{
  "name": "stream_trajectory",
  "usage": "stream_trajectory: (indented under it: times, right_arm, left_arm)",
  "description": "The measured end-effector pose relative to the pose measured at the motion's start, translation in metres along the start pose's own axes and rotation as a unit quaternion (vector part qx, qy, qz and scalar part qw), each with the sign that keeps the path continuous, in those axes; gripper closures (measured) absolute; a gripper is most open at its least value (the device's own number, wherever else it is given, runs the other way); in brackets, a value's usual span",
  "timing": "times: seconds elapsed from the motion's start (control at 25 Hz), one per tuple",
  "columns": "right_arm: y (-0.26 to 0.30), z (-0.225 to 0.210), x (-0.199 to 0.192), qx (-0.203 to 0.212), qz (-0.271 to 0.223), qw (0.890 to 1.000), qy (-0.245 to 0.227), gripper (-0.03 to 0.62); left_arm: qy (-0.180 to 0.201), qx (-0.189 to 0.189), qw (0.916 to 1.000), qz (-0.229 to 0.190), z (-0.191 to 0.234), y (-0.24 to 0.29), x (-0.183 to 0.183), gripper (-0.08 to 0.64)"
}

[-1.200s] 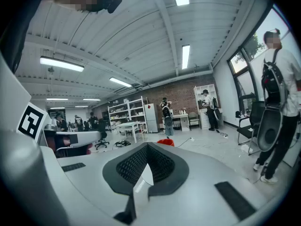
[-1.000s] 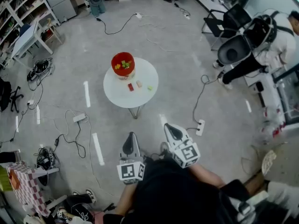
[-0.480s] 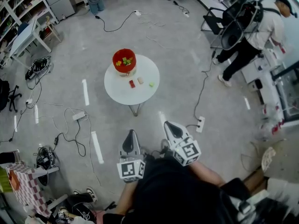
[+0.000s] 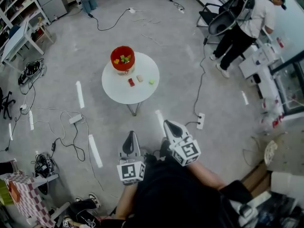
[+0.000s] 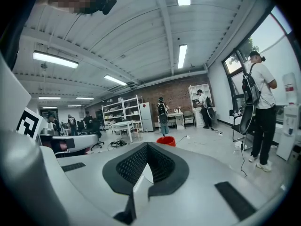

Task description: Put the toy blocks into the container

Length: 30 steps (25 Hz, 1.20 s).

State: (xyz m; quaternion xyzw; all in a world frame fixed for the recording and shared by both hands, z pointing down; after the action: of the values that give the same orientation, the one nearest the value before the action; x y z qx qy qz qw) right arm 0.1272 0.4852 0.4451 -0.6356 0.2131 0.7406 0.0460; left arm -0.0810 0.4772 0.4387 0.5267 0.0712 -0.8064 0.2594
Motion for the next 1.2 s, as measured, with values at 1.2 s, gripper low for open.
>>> stream_trajectory:
  times: [1.2]
  right_arm:
    - [0.199,-0.141,-0.028,0.106,0.082,0.99,-0.047,0.595]
  left_arm:
    - [-0.014,0.057,0.9983,0.004,0.002,0.215,0.039,0.561]
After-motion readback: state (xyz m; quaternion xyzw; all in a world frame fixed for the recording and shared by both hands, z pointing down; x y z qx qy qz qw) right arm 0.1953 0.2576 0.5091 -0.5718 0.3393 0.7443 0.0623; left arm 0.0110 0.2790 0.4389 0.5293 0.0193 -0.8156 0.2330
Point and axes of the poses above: the fingertips, and each gripper's own axes: y forward along the fingers, z to its left, x out of its top, the point moved 7 cm from there along -y, backward along the fingers, and after that the axes turned 14 degrees about -y, right-handed, at the moved point
